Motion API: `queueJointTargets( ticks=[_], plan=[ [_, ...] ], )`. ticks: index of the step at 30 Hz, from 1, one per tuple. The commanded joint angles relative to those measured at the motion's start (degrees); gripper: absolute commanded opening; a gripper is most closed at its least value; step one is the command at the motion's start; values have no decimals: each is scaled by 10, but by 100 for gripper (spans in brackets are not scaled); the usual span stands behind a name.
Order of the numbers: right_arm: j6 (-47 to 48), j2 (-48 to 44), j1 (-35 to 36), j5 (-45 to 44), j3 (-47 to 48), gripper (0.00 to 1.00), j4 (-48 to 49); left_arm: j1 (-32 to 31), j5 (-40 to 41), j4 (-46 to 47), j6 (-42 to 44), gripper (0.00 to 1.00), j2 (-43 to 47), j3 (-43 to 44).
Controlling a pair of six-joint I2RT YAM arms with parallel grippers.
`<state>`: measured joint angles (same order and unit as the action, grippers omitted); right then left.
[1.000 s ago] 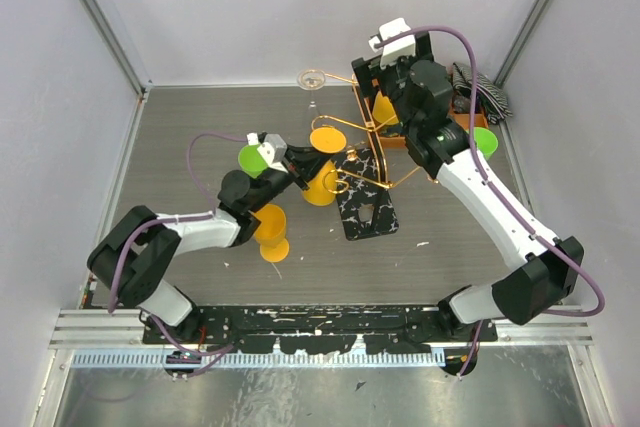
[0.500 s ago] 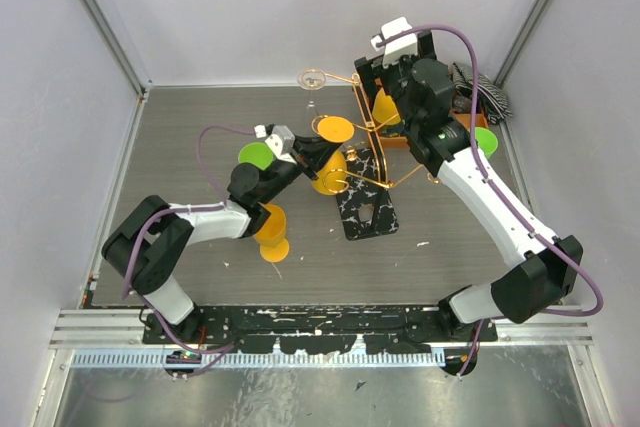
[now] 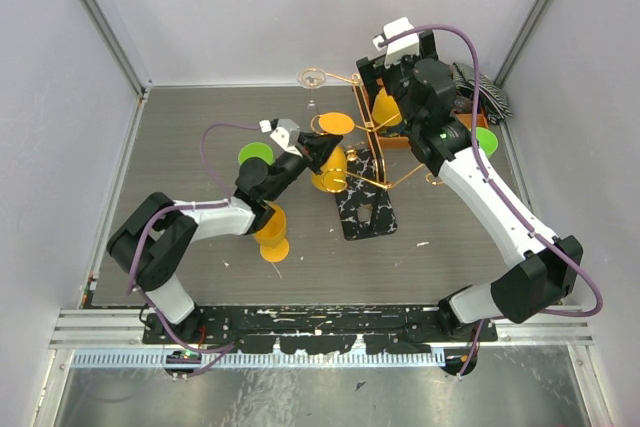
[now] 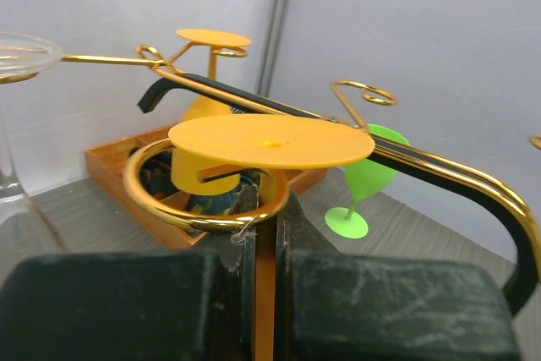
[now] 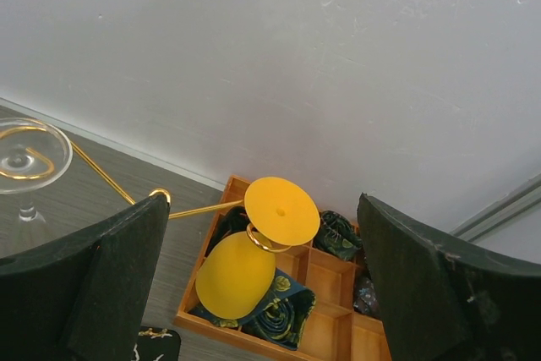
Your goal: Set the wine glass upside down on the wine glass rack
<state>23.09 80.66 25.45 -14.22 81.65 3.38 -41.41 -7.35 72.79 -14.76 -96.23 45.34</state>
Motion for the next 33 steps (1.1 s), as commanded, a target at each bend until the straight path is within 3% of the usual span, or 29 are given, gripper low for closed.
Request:
queueJointTargets(
  ticks=[1, 23, 33],
  plan=[
    [-15, -5, -3, 10, 0, 98, 32, 5, 83, -22, 22, 0, 7, 32],
    [-21, 5, -3, 11, -1, 99, 33, 6, 177, -14, 59, 0, 52, -30],
    [-23, 3, -3, 11, -2, 99, 32, 6, 75, -7, 97, 0, 77, -61]
  ],
)
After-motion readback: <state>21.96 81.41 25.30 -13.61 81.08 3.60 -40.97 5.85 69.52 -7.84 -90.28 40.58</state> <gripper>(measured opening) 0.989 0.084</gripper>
